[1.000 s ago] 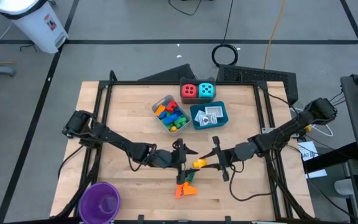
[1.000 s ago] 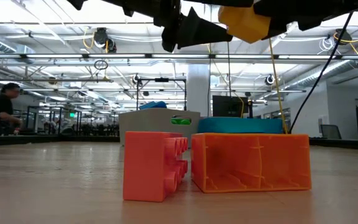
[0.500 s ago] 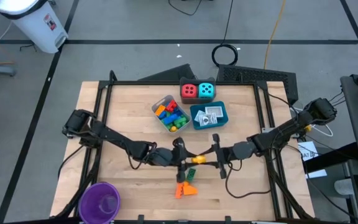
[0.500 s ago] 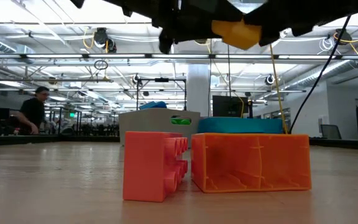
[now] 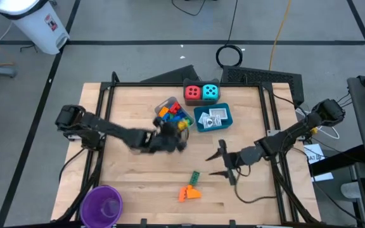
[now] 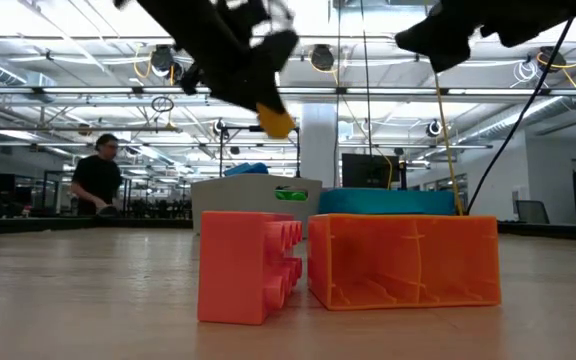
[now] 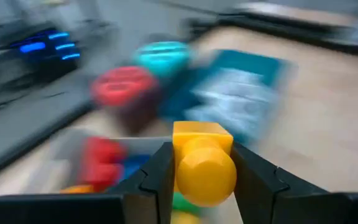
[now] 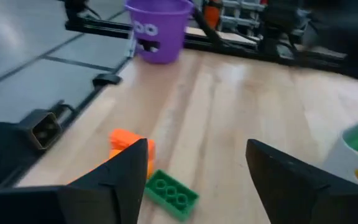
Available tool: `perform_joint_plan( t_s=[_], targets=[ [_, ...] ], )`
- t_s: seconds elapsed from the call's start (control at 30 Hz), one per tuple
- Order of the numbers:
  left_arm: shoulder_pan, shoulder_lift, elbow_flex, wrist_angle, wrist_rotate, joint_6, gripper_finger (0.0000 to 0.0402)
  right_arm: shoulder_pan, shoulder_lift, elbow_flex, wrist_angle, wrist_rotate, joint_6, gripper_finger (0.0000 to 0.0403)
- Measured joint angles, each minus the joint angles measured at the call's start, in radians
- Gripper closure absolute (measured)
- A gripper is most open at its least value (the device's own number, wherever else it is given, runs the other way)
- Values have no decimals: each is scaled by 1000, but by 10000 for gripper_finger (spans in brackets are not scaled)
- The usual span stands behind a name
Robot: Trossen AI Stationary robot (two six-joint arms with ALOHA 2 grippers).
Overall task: Pick & Place Toys
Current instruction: Put the yellow game piece into the gray bin
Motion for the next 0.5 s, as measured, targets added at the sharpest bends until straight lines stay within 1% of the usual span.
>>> perform_joint_plan(
  t_s=[0.07,0.13,0.3,0.43,0.5],
  targets=[
    [41,4,0,-39,-37,-45,272,0,-2,1,3,0,1,157],
    [73,4,0,-71,-20,-78,272,-2,0,1,-5,18,1,158],
    [180,5,0,-155,1,-105,272,-2,0,1,-9,14,-1,165],
    [272,6,0,-288,157,-227,272,-2,0,1,-18,16,-2,169],
    [317,6,0,-339,206,-285,255,-1,0,1,-19,15,-6,169]
  ],
)
